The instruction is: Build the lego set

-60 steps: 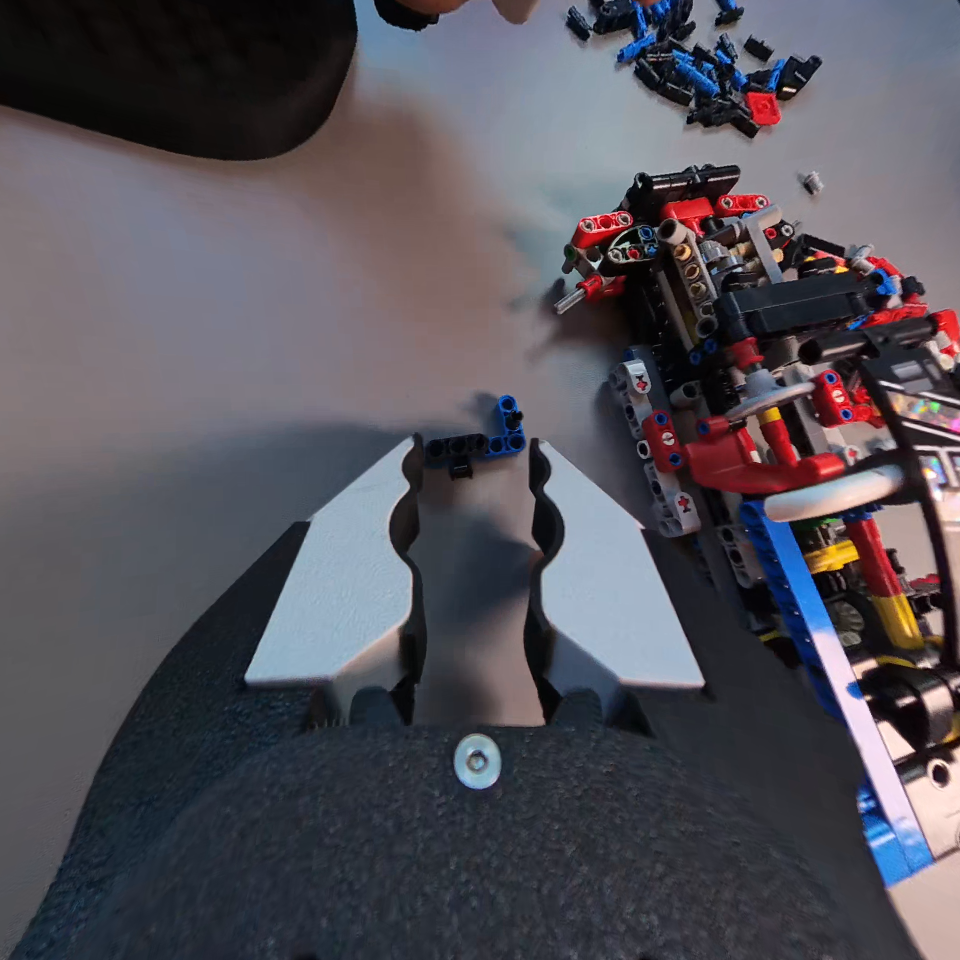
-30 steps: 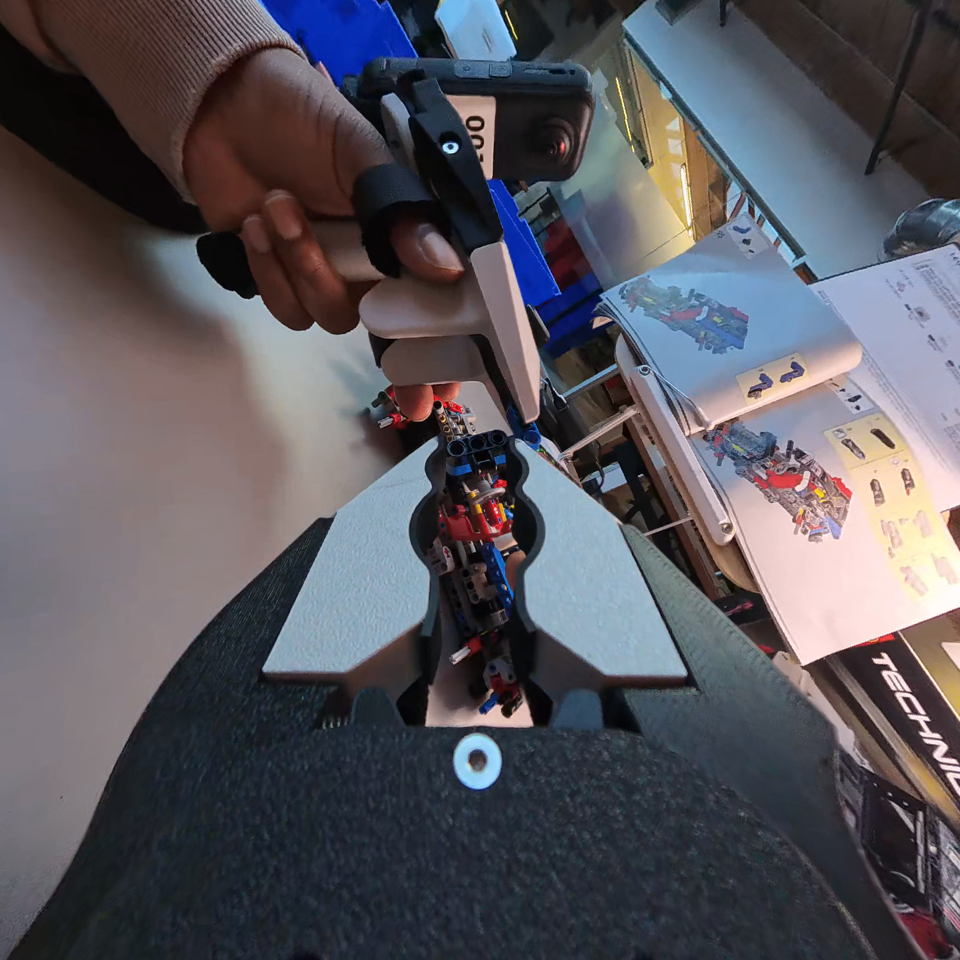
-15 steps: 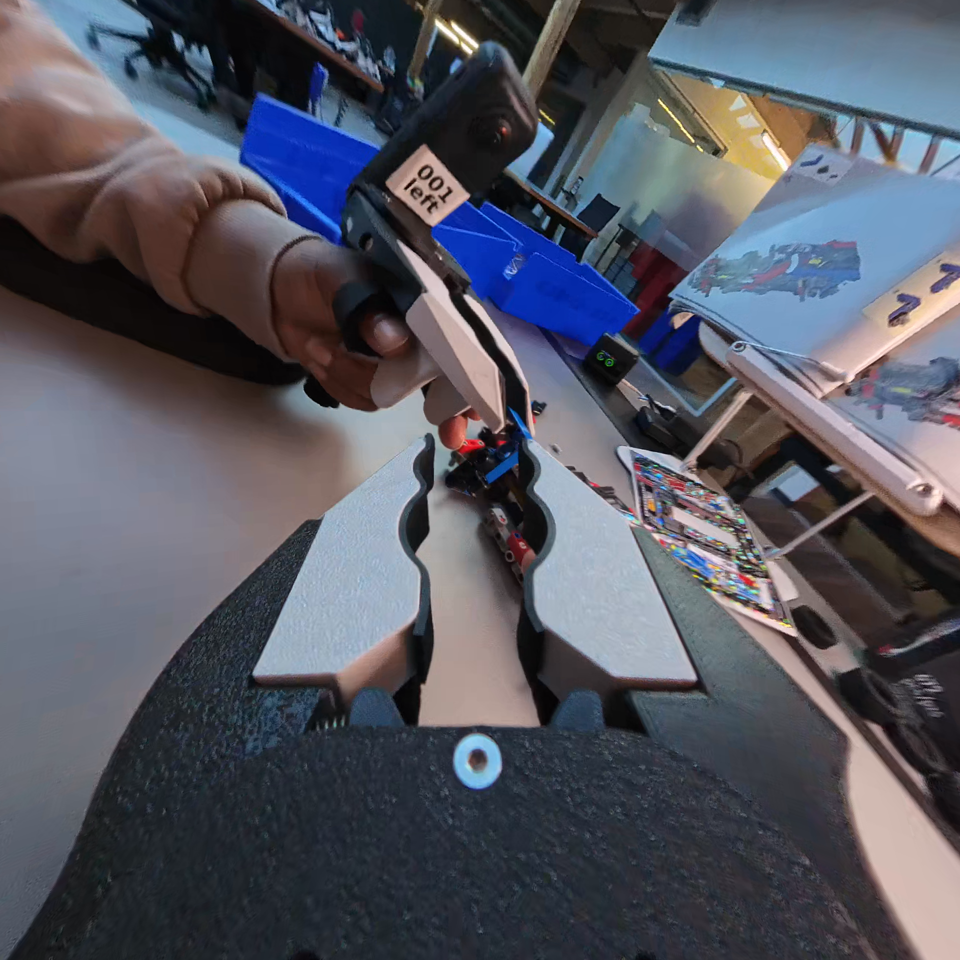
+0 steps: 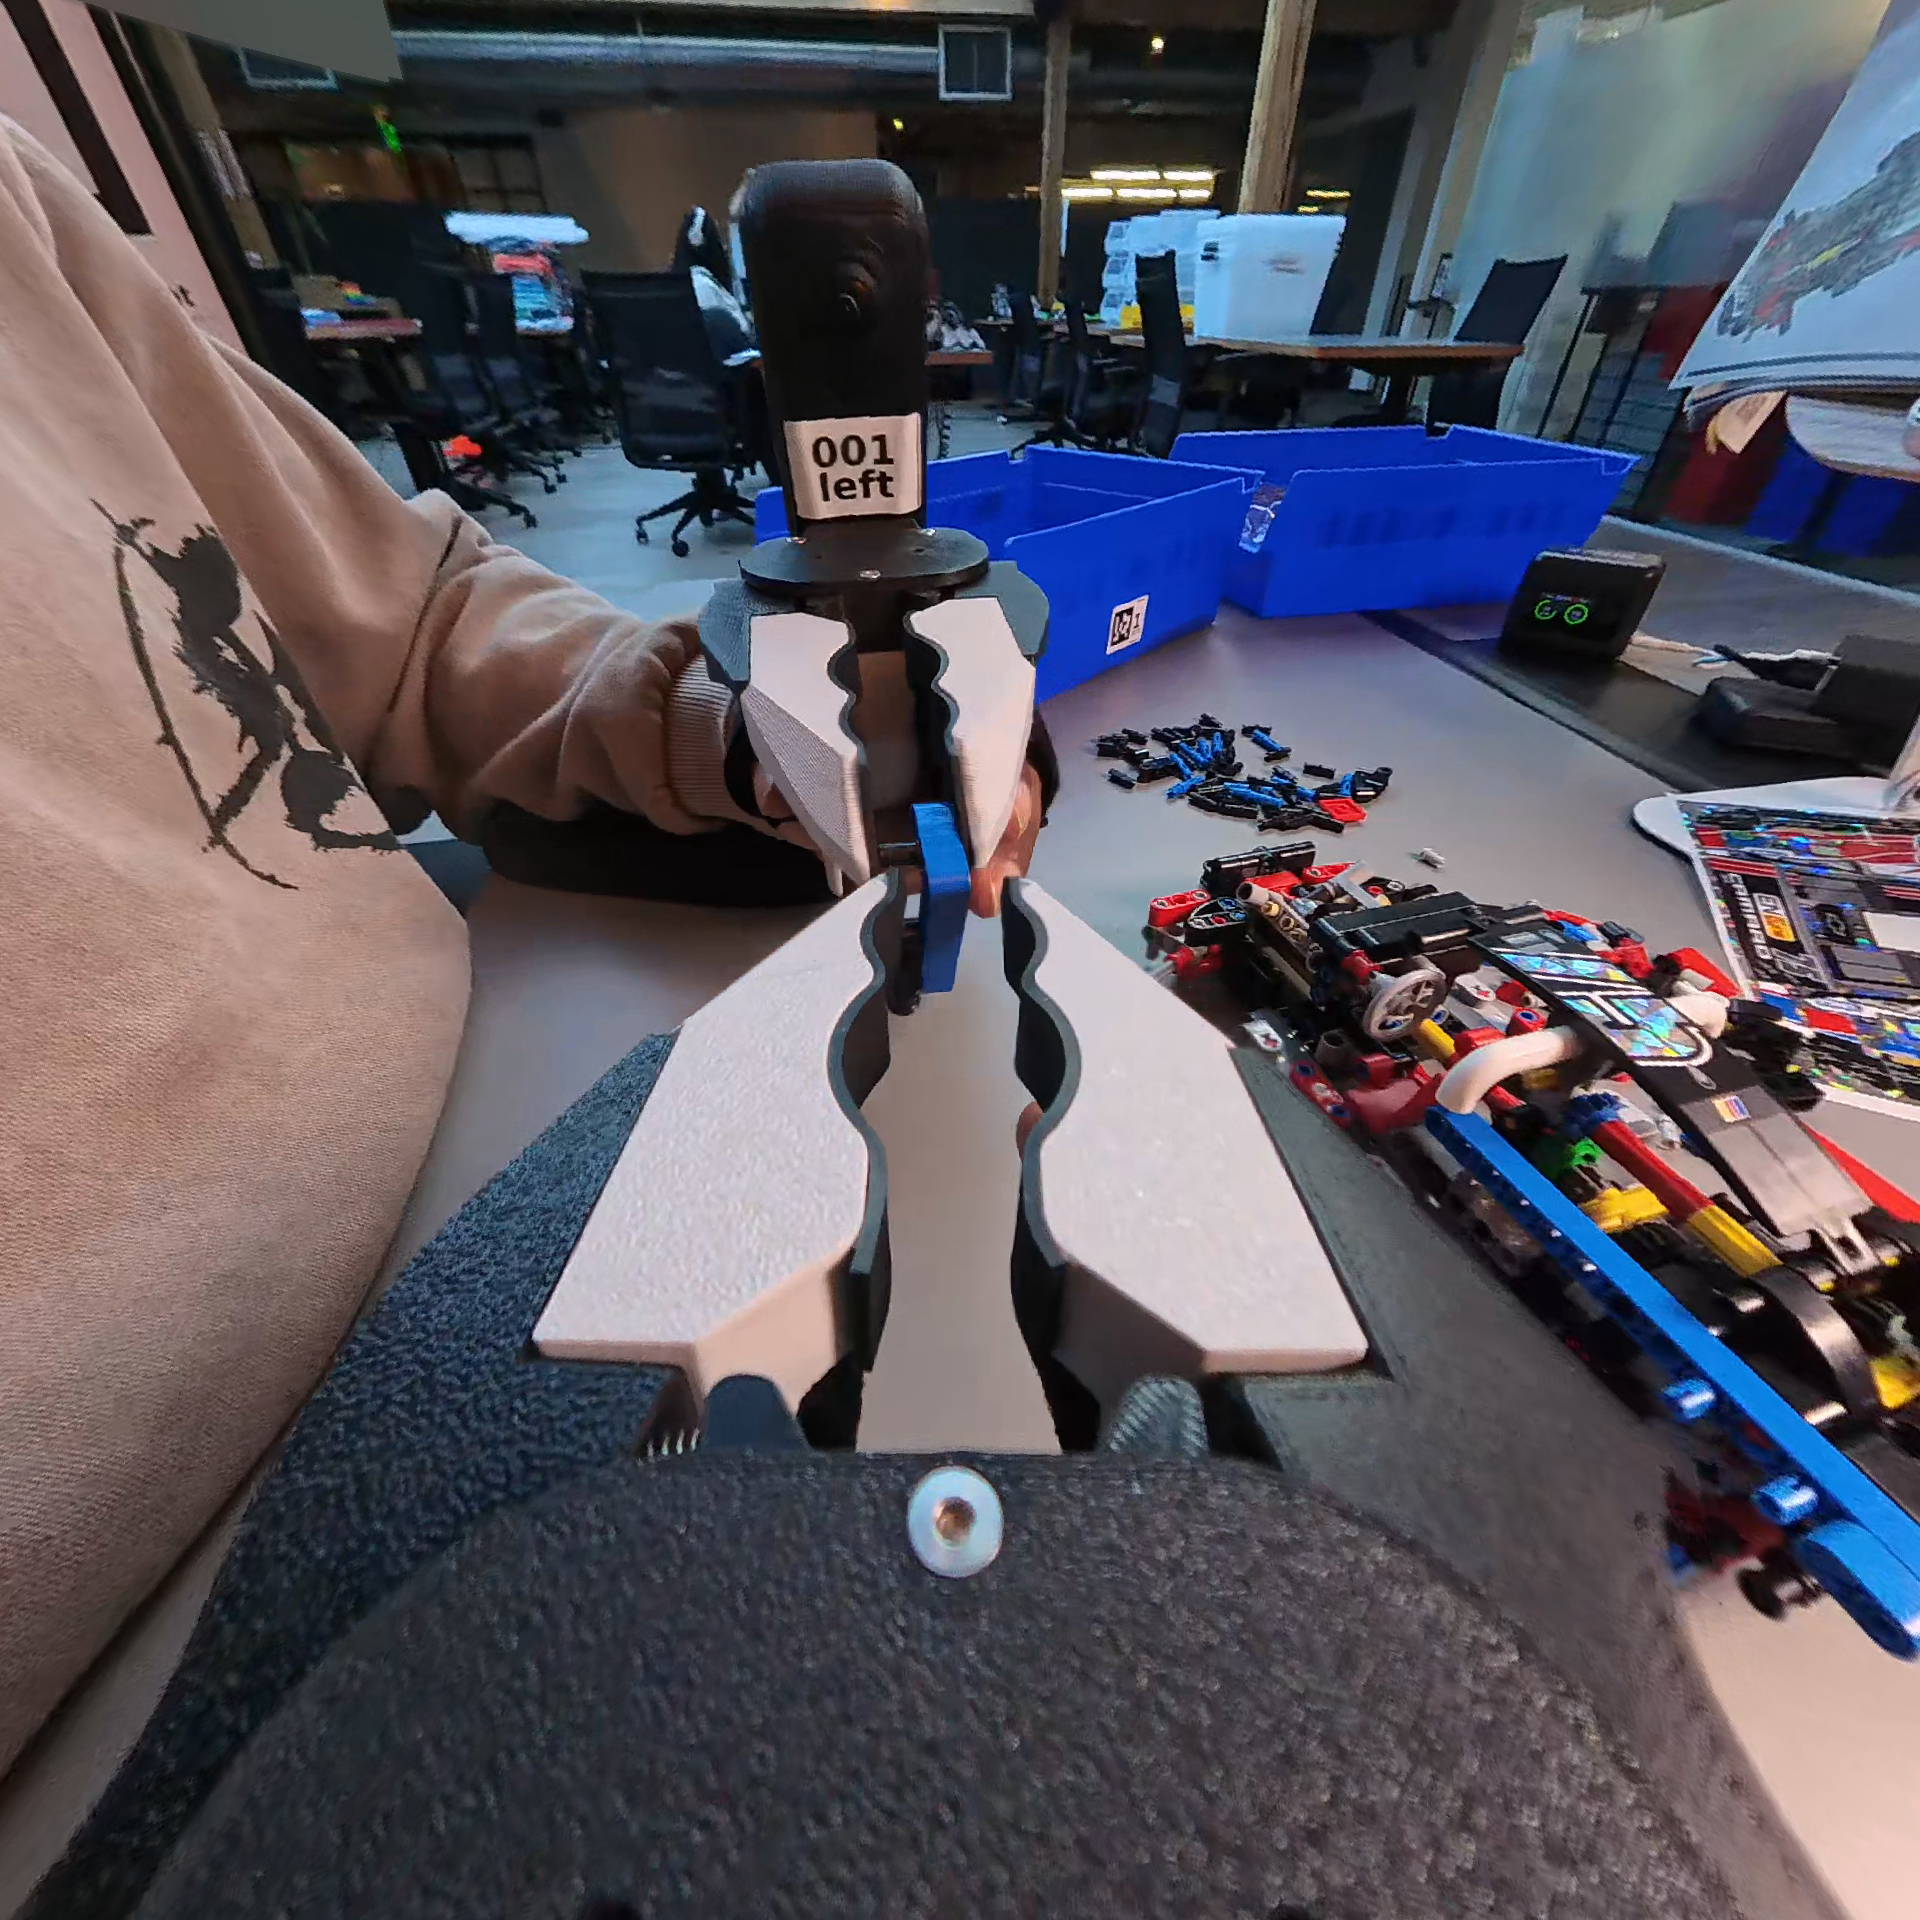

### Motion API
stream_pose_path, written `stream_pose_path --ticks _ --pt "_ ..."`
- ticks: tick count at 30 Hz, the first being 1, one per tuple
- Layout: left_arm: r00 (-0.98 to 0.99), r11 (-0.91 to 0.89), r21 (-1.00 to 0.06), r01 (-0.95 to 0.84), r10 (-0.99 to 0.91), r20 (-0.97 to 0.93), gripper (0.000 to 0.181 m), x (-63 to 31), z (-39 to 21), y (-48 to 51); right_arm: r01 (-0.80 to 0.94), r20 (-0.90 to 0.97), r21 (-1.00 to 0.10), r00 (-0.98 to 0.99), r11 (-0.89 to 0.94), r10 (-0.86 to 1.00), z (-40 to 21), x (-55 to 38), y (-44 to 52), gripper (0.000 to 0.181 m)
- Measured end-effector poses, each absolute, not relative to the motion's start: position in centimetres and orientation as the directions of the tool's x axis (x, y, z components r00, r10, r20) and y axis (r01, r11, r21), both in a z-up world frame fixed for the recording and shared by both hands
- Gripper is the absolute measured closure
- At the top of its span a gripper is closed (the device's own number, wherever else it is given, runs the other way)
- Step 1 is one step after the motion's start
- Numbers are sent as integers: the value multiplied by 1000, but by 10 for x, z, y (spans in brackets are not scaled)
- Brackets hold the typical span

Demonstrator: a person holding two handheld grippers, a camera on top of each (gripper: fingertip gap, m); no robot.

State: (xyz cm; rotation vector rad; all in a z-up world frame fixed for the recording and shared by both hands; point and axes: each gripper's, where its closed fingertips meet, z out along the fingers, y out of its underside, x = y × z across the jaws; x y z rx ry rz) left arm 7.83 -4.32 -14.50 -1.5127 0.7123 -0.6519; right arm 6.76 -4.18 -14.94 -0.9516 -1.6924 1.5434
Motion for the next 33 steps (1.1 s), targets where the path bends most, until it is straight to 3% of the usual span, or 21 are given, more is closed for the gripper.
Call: stream_pose_path --ticks 9,28,31,33 --pt "604 -30 -997 -73 -797 -20 167 86 -149 -51 100 -43 -995 -582 19 812 -149 73 -50 172" --pt "728 -129 -974 -185 -684 -48 168 72 -179 -25 168 41 -976 -478 137 877 -161 87 7 175" --pt "811 -172 -954 -244 -576 -104 163 49 -184 -9 183 79 -969 -418 169 905 -160 90 37 176" --pt "854 -235 -936 -263 -509 -113 148 28 -184 3 224 111 -952 -387 210 915 -167 92 61 176"
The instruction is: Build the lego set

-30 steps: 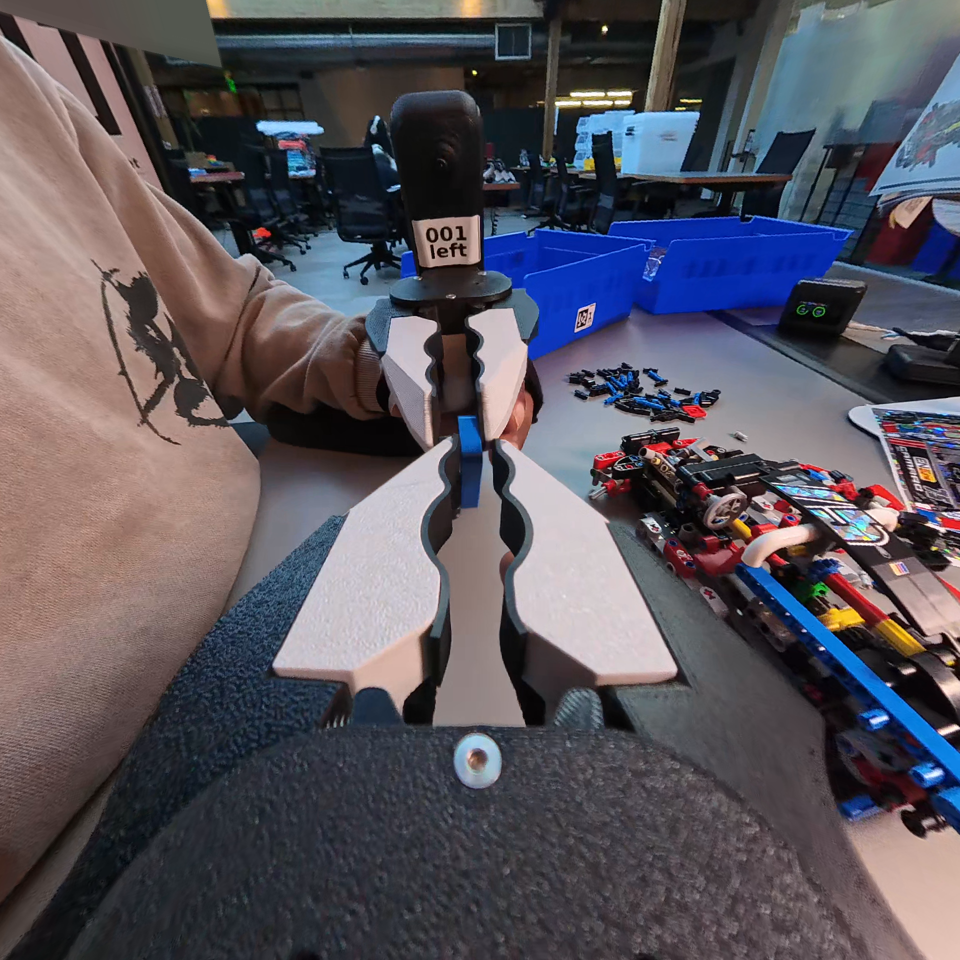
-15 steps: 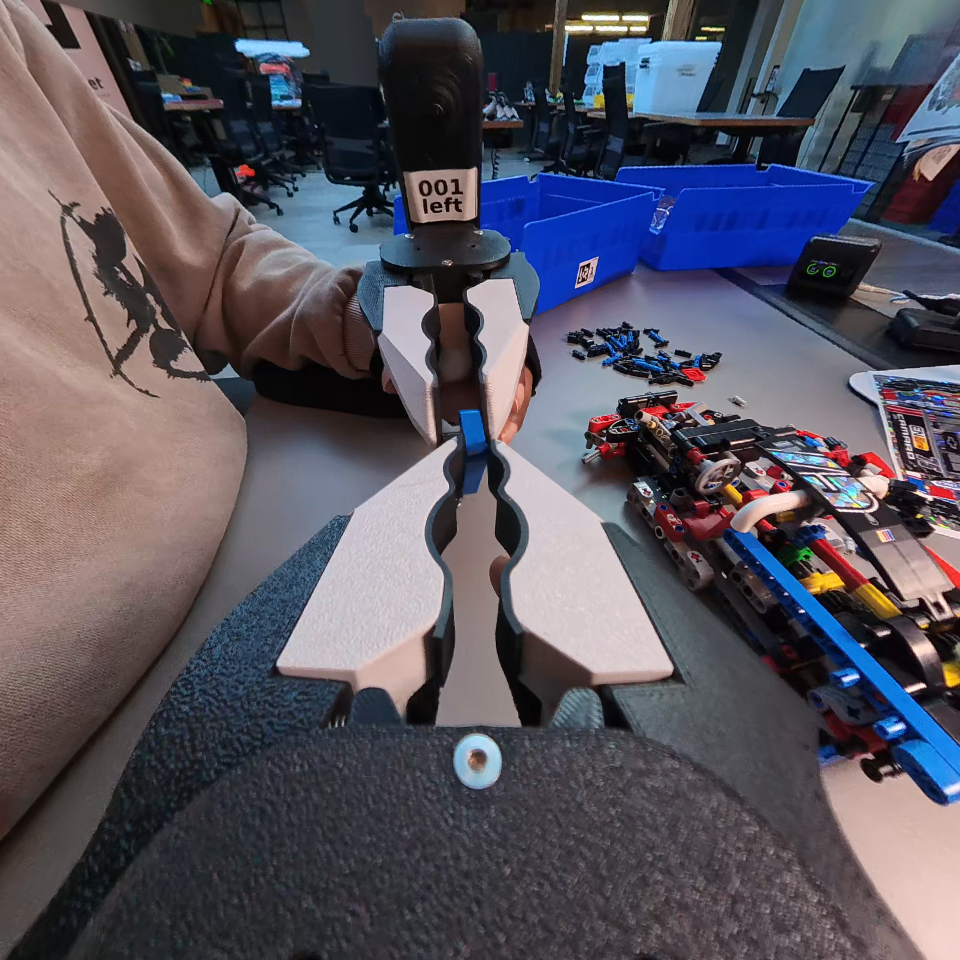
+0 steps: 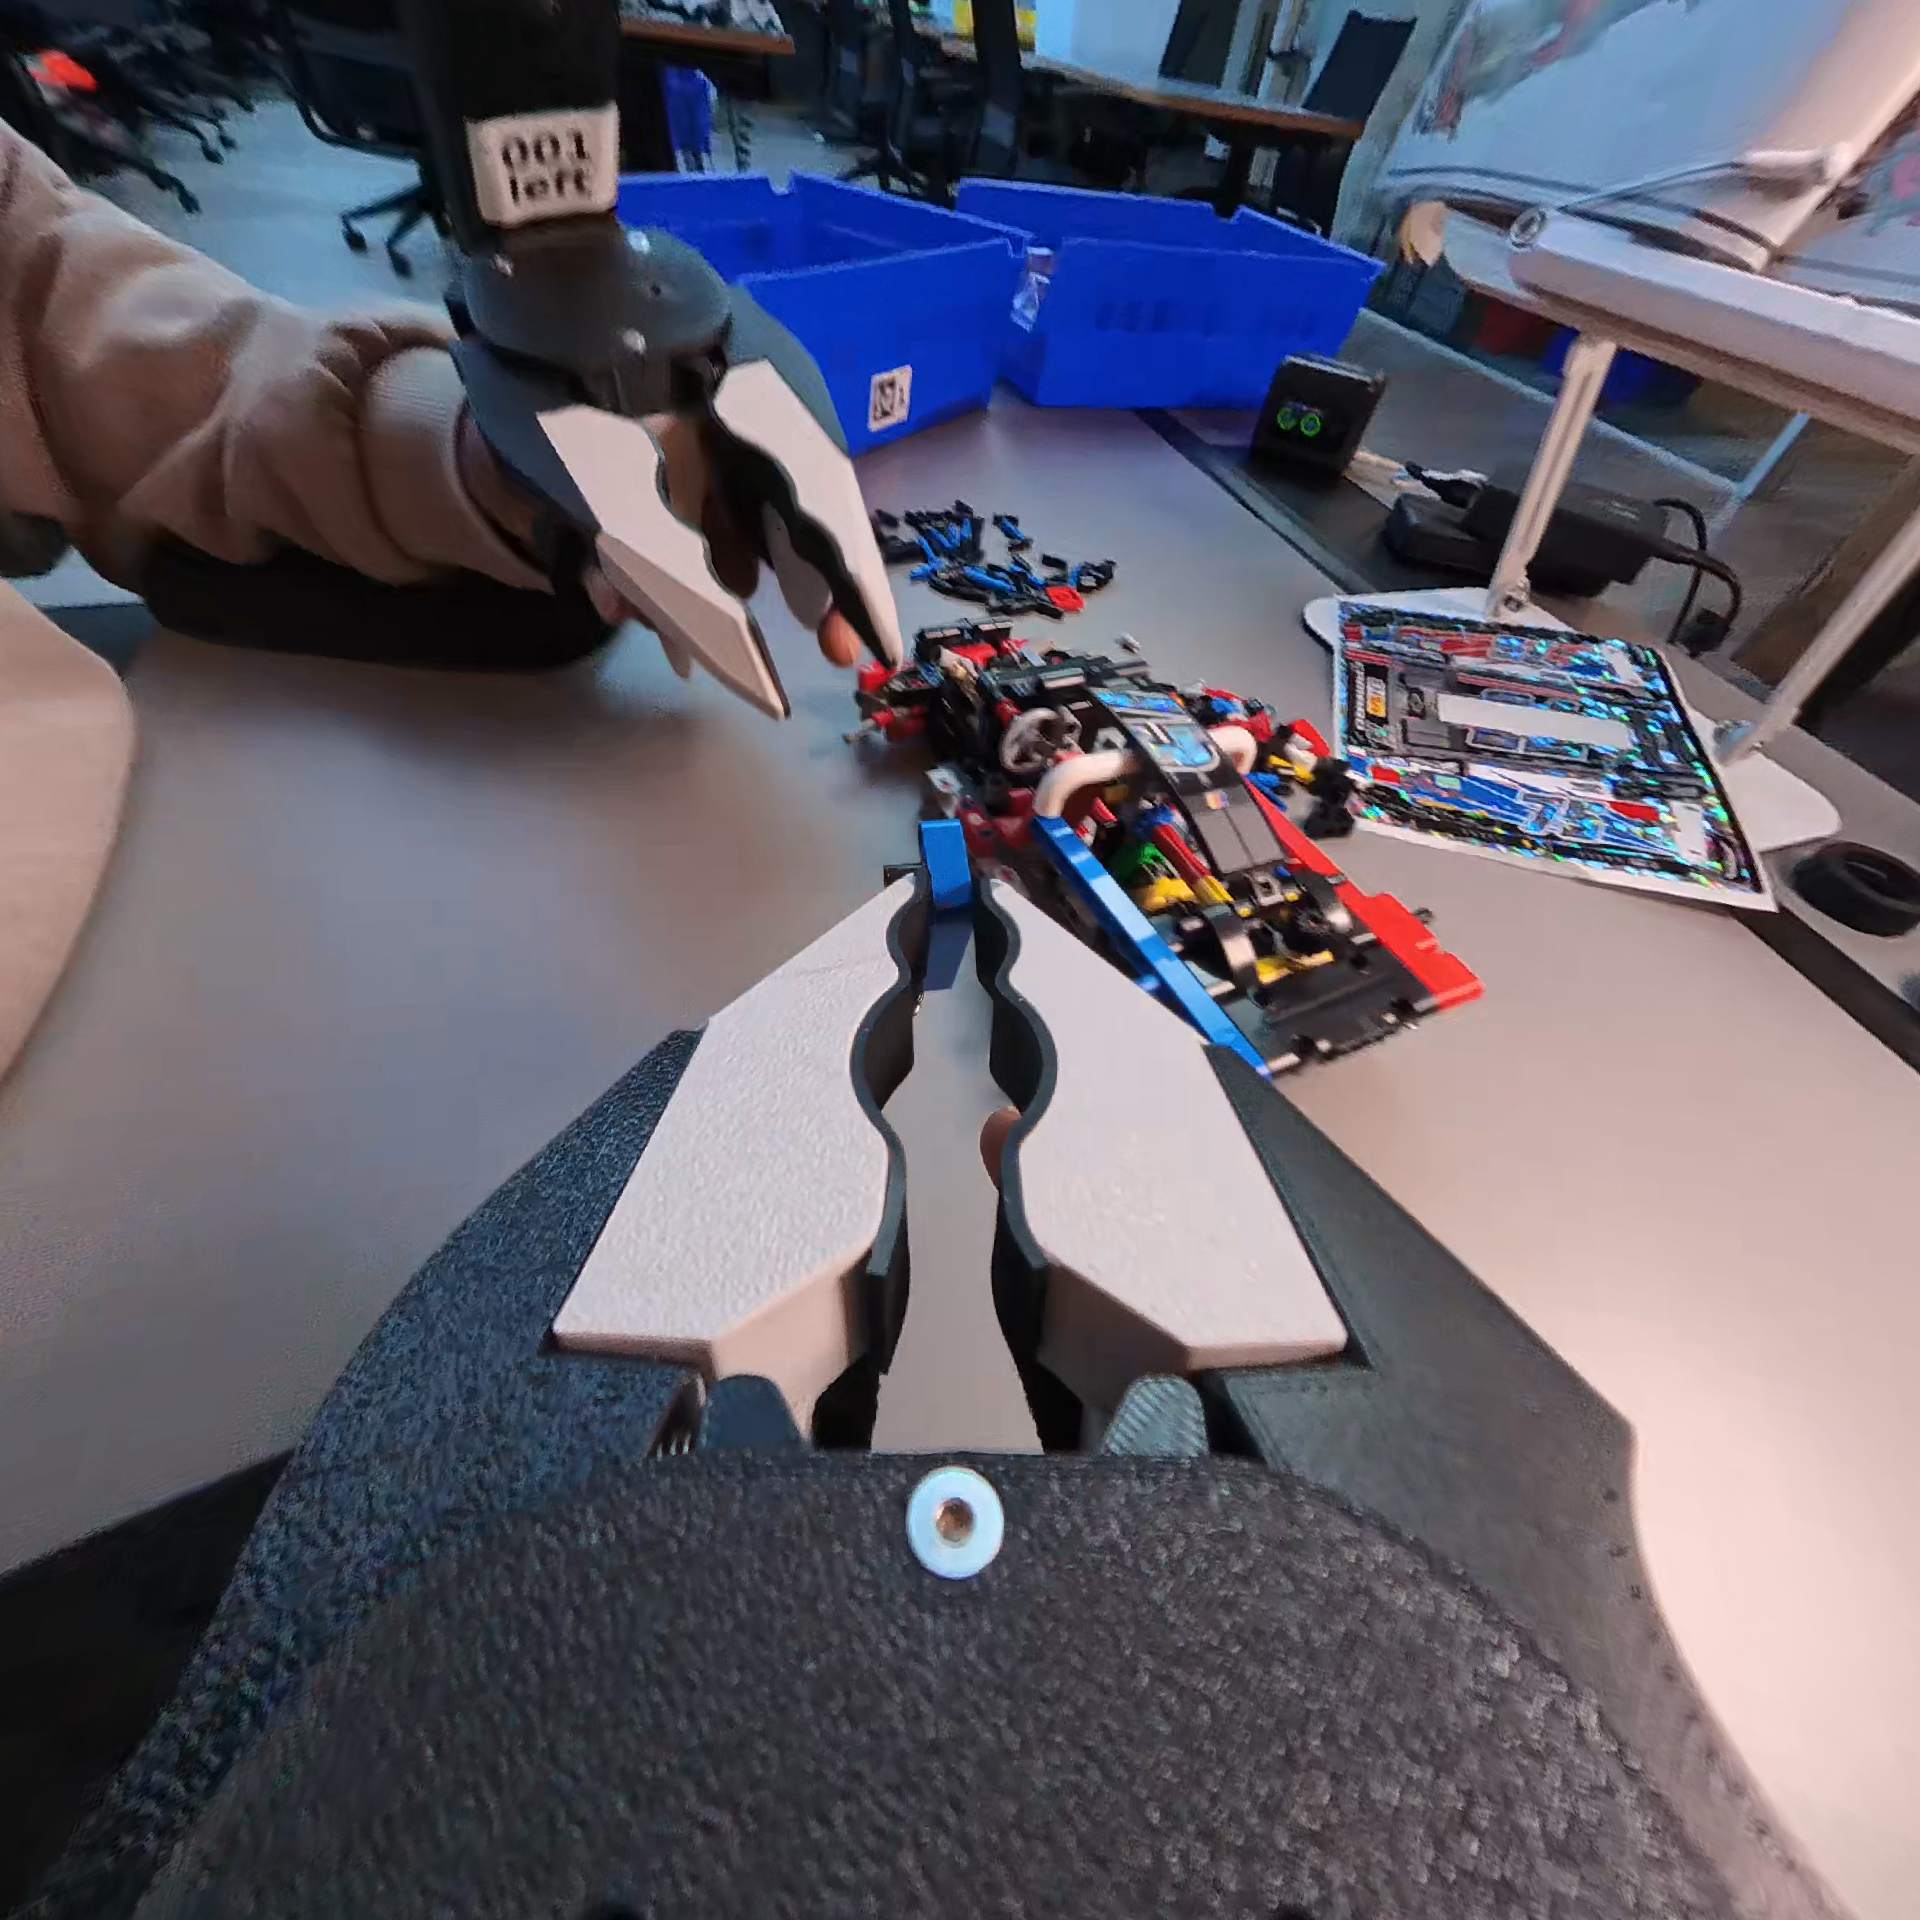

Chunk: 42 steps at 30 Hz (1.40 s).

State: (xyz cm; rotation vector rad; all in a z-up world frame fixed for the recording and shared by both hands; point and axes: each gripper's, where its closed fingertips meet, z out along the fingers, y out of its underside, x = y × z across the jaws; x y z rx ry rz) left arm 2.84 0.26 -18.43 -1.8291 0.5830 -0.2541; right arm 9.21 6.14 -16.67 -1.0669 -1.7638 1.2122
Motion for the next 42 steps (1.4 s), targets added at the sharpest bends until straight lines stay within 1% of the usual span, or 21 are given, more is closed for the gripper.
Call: stream_pose_path --ticks 3,5,7,9,13,17,19,20,27,32,36,42 --pt "887 -308 -905 -292 -440 -136 129 1 -180 21 265 118 -936 -385 232 915 -178 93 86 176" --pt "883 -344 -870 -353 -429 -189 117 -10 -180 34 253 130 -936 -400 246 907 -182 90 94 175" --pt "859 -401 -811 -426 -461 -224 97 -14 -189 47 243 134 -936 -419 253 898 -186 86 97 176" --pt "827 -448 -758 -474 -522 -209 85 -8 -199 60 241 153 -930 -431 277 890 -191 81 100 176" --pt "754 -498 -646 -579 -629 -191 75 3 -214 90 266 157 -912 -480 313 863 -202 77 101 176" --pt "695 -527 -542 -654 -702 -156 76 10 -228 105 277 183 -895 -489 350 853 -210 74 107 176" --pt "663 -525 -493 -693 -733 -151 89 11 -238 104 268 195 -895 -484 357 853 -211 74 108 176" --pt "652 -516 -478 -711 -738 -172 92 9 -241 105 268 199 -894 -482 359 853 -212 75 108 176" --pt "574 -442 -459 -771 -795 -196 94 8 -241 92 275 243 -864 -508 422 827 -211 77 92 176" --pt "506 -393 -423 -816 -840 -197 94 8 -242 77 328 288 -796 -535 509 795 -212 75 73 176" --pt "462 -357 -415 -837 -867 -187 95 8 -242 66 346 314 -752 -561 561 766 -214 74 58 176" --pt "428 -328 -413 -850 -887 -176 94 9 -241 58 443 335 -623 -594 645 731 -216 77 48 176"
